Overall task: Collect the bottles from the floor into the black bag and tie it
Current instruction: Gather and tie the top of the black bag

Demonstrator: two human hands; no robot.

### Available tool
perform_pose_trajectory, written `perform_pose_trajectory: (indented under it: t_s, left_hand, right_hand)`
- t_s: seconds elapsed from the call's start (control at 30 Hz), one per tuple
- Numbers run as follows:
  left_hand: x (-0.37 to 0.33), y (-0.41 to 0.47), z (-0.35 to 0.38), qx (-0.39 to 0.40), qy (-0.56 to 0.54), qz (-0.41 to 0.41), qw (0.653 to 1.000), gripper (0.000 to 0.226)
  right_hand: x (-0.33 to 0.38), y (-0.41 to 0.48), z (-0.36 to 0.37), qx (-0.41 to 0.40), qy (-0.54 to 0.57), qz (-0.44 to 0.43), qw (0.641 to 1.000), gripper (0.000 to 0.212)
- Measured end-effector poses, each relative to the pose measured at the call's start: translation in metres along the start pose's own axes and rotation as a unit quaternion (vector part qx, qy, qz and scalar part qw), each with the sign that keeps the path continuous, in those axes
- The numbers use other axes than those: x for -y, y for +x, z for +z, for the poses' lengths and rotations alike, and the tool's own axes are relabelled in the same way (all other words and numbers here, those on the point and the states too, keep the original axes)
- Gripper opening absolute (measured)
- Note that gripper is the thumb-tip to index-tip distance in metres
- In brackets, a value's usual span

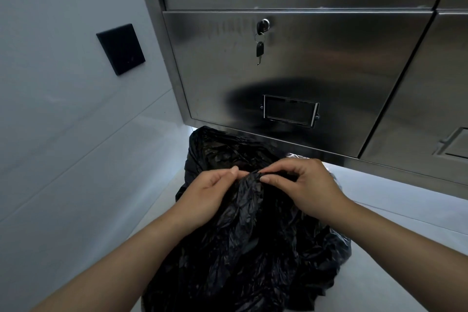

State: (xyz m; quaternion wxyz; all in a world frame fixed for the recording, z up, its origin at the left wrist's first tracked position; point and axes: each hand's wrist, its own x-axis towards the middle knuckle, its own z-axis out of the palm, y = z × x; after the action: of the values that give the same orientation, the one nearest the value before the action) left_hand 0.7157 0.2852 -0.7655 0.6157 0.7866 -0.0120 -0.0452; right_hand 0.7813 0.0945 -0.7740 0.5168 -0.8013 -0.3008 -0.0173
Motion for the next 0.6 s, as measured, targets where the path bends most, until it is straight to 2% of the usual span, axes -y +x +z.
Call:
perform_pose_trajectory:
  t_s: [0.13,0.33,0.6]
  left_hand:
    - [0.000,0.000,-0.002,0.004,0.040,0.004,0.999,0.022]
    - [0.005,0.004,-0.003,-0.064,0.157,-0.008,0.986,0.023]
    - [0.009,0.010,0.004,-0.124,0.049,0.019,0.991,0.010]
  right_hand:
    - [-0.006,-0.001,-0.001,0.005,0.000,0.037,0.999,0.006]
    - [-0.015,-0.009,0.002,-0.004,0.007,0.049,0.999,0.008]
    - [-0.027,-0.020,-0.007,-0.031,0.092,0.122,0.988,0.011]
